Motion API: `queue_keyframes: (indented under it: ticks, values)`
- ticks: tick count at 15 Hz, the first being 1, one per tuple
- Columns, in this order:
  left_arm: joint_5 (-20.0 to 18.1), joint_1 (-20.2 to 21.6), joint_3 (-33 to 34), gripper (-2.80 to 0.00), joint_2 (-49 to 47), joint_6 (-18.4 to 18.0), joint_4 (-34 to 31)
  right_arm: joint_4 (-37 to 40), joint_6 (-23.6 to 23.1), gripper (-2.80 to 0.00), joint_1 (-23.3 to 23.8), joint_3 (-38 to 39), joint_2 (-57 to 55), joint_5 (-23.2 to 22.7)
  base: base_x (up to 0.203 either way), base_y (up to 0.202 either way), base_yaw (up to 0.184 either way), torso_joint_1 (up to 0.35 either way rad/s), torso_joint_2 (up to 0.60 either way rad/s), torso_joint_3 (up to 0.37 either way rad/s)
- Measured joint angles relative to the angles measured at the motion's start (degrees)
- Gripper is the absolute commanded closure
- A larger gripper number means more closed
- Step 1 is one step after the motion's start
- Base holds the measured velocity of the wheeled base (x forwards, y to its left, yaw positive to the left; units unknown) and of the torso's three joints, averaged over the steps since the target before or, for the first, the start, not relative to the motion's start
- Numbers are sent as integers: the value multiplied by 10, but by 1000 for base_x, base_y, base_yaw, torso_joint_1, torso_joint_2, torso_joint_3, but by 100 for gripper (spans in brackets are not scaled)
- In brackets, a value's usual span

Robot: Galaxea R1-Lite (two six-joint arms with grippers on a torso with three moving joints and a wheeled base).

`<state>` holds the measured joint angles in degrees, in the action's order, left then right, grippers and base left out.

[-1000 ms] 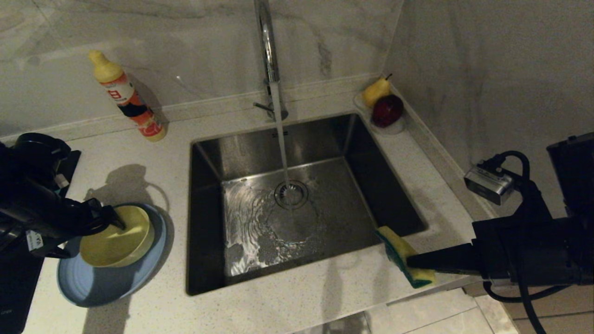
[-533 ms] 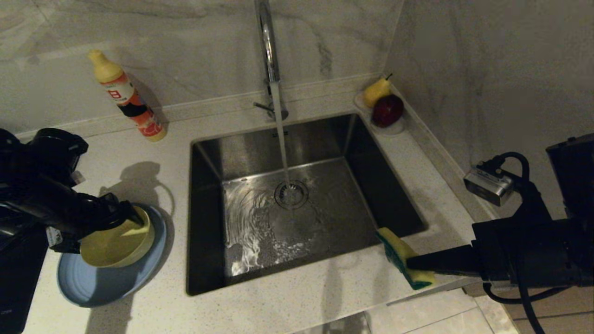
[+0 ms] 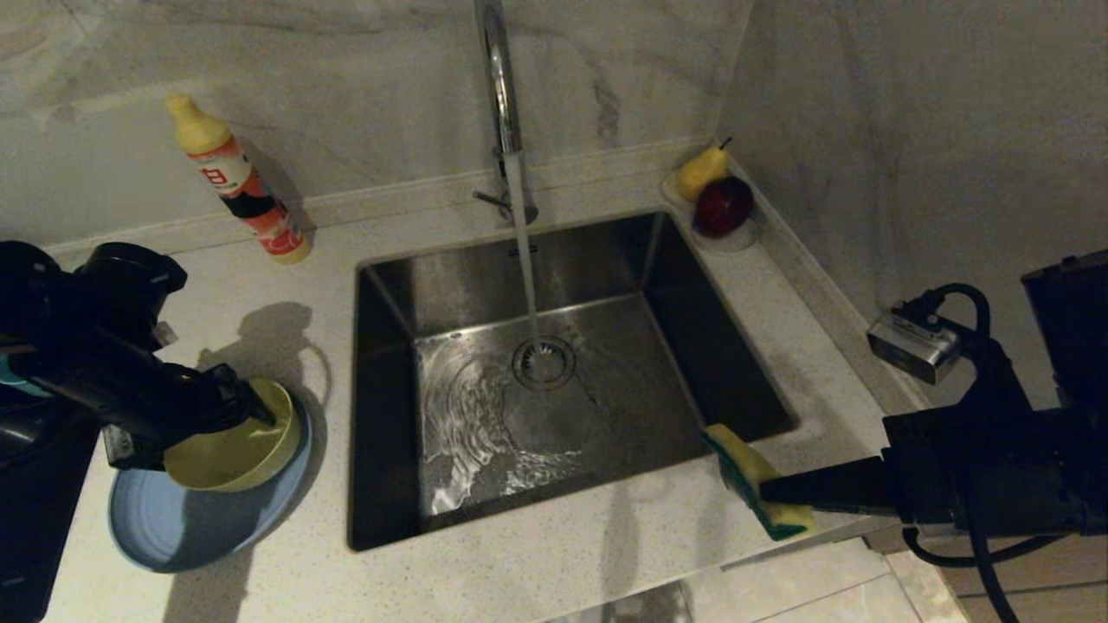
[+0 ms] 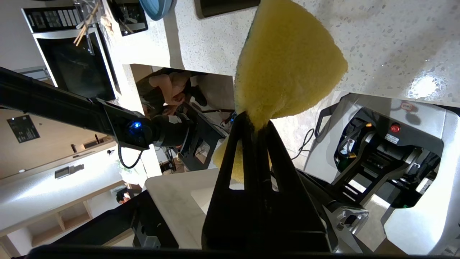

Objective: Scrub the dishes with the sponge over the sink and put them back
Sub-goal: Wash the bowl

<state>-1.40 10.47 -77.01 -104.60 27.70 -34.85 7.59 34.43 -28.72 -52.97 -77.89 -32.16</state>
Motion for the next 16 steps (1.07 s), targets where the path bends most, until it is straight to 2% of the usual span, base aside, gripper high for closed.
queue_keyframes:
  ticks: [12, 16]
  values:
    - [1, 35, 1, 0, 6, -14, -1, -2, -1, 0, 0, 12, 2, 0, 0, 0, 0, 0, 0, 0]
    - [2, 79, 5, 0, 7, -44, -4, -2, -1, 0, -1, 12, -2, -1, 0, 0, 0, 0, 0, 0]
